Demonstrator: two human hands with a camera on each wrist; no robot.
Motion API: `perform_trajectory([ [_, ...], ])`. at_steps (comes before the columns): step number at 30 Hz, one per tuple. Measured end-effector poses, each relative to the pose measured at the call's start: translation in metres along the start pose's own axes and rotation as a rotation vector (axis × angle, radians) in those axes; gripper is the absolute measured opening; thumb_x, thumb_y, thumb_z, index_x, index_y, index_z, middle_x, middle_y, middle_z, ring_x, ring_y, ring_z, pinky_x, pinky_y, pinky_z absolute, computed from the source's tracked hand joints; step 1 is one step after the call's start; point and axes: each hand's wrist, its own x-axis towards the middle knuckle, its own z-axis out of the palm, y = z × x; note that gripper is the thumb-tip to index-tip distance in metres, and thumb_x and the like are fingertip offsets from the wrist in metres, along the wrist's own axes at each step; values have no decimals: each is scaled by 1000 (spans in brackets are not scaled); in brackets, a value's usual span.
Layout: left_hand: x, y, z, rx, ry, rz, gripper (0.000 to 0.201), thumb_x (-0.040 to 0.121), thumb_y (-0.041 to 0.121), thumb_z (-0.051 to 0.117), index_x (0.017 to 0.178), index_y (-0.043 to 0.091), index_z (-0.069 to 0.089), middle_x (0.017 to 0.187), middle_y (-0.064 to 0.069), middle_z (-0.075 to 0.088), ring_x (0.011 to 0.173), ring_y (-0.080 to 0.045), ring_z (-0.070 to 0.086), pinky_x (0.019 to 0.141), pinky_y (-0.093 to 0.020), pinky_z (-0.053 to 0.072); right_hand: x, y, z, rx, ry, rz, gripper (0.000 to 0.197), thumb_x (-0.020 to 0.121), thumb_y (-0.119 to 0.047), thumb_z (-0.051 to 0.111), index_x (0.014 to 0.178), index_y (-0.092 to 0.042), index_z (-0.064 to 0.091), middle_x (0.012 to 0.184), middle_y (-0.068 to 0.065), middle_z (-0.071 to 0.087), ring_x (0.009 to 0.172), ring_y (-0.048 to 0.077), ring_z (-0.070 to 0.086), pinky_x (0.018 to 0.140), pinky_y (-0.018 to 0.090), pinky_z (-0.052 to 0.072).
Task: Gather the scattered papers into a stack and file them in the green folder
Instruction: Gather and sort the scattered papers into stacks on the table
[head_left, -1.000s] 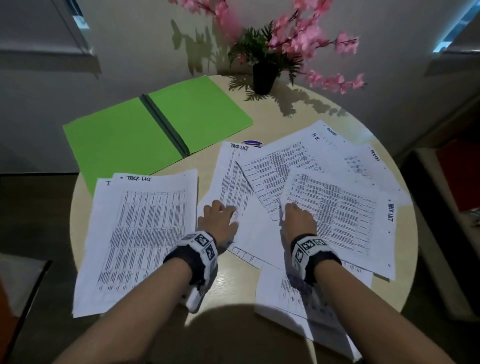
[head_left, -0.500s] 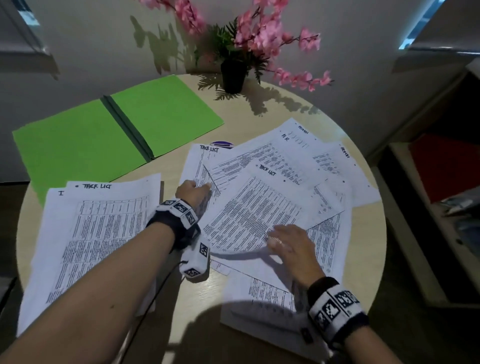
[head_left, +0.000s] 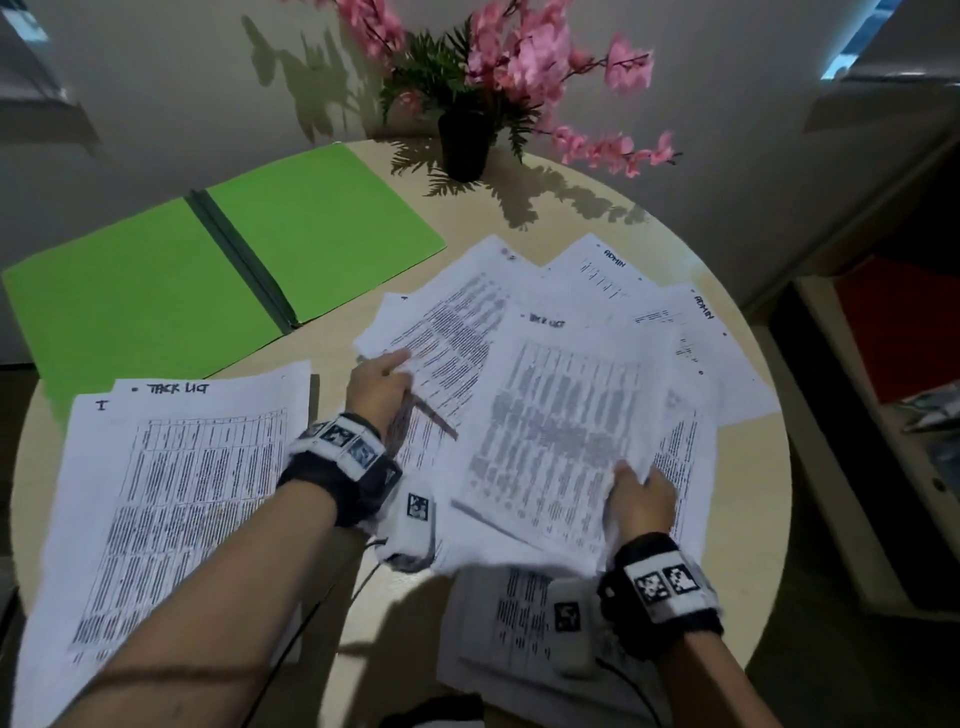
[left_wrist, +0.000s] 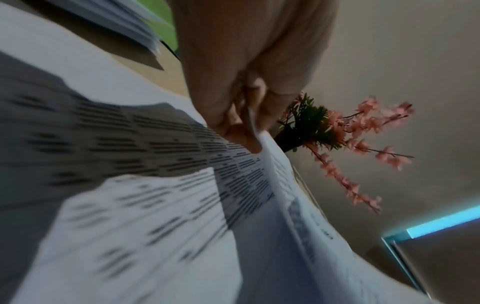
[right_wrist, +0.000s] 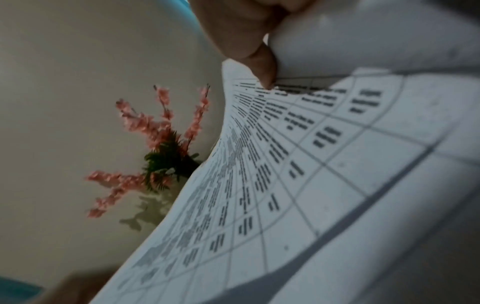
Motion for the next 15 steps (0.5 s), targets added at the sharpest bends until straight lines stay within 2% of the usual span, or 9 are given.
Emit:
perform_trajectory([
  [1,-12,-5,-5,105,23,11,45,88,-1,48,131,10,54,139,-13,51,74,-7,54,58,3,41,5,0,-4,42,6,18,33,94,-13,46,119,8,53,88,14,56,83,30,56,74,34,44],
  [2,-25,-12,-6,172,-5,3,47,88,-2,48,132,13,53,138,-17,52,72,-11,55,58,-1,44,8,-1,-7,80,0,42,34,94,-13,47,121,7,52,88,15,56,81,29,55,74,31,42],
  [4,-54,-21,2,224,-168,-21,55,88,-2,51,139,16,43,132,-27,54,70,-20,61,57,-10,52,13,-5,-8,125,-40,86,42,95,-13,47,132,4,41,115,21,56,108,33,53,90,30,37],
  [6,-79,-30,17,156,-379,-93,63,88,-4,52,144,14,29,112,-27,63,53,-12,58,38,-10,44,16,-6,-3,102,-117,89,54,93,-12,50,140,3,28,131,21,49,122,35,46,100,37,37],
  [8,-94,-30,27,86,-578,-246,54,89,-4,52,137,3,27,77,-18,65,40,-6,56,35,-10,41,16,-4,3,-2,-173,72,50,89,-8,55,134,2,36,96,13,59,89,30,57,73,36,48],
  [10,-94,-28,28,81,-669,-342,45,90,0,52,130,-1,30,66,-15,63,45,-13,58,40,-17,44,20,2,4,-130,-159,54,33,87,-7,57,116,6,47,68,8,49,59,22,49,53,30,41],
  [12,-78,-22,20,202,-494,-257,50,90,2,50,137,3,33,88,-21,68,69,-25,66,47,-23,48,22,2,-2,-199,-98,15,26,87,-7,57,106,9,50,70,13,52,60,24,51,56,31,43],
  [14,-52,-15,4,393,-140,-110,50,88,3,48,137,3,38,123,-26,57,108,-38,59,77,-39,53,23,0,-9,-241,-6,-51,25,87,-7,57,104,10,49,86,14,52,77,28,54,67,32,45],
  [15,-38,-14,-4,483,-33,-82,53,87,9,51,137,0,35,134,-28,48,121,-41,49,93,-45,46,24,-1,-12,-273,53,-102,27,87,-7,57,107,11,49,93,13,50,86,31,56,72,33,46],
])
